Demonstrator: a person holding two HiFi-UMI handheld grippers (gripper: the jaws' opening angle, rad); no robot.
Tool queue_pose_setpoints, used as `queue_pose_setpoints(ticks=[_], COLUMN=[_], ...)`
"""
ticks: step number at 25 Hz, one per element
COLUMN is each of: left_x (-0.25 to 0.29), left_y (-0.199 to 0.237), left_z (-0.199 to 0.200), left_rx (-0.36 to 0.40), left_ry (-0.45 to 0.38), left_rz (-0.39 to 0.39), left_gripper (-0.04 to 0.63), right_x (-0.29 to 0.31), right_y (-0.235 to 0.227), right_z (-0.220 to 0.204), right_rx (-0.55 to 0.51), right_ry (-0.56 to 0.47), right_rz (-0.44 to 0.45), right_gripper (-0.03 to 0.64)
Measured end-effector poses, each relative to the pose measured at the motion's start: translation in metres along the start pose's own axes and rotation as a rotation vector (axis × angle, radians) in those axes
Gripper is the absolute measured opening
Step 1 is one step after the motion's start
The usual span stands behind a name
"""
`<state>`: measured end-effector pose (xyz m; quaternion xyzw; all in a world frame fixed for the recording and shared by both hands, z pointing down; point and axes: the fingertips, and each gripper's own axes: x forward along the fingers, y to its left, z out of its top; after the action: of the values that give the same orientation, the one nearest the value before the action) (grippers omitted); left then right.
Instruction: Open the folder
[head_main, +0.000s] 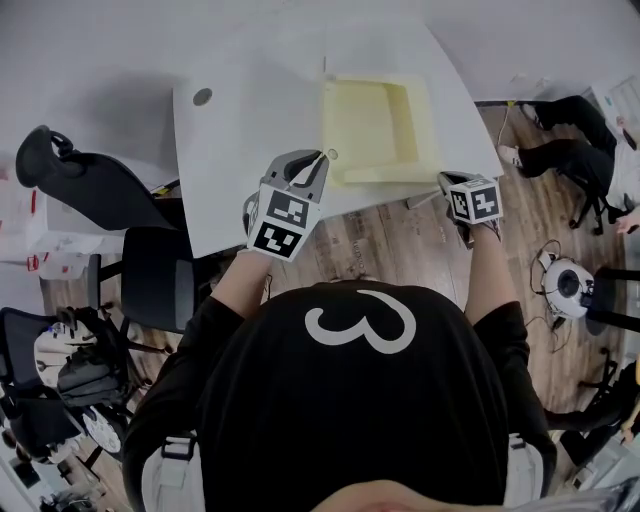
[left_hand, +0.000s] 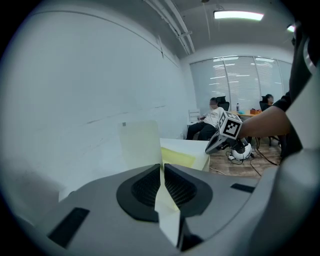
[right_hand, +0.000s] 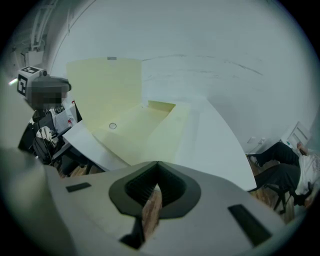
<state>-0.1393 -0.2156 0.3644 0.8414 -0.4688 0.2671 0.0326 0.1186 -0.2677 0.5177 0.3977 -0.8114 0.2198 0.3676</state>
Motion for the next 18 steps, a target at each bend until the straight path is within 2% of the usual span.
queue_pose_setpoints(ticks=[5, 13, 18], left_x=[-0.012, -0.024, -0.029], left_y=[0.018, 0.043, 0.059], left_z=[-0.016, -0.045, -0.068], left_rx=[-0.054, -0.243, -0.344], left_ry=[-0.015, -0.054, -0.054], left_rz=[0.022, 0.001, 0.018], left_gripper=[0.029, 0.029, 0.029], right_x=[0.000, 0.000, 0.000], right_y=[0.002, 0.001, 0.002], right_z=[0.001, 0.002, 0.001], right_rx=[0.004, 0.011, 0.029], right_ry=[0.008, -0.008, -0.026], right_rz=[-0.036, -0.080, -0.097], right_gripper=[0.023, 0.023, 0.023])
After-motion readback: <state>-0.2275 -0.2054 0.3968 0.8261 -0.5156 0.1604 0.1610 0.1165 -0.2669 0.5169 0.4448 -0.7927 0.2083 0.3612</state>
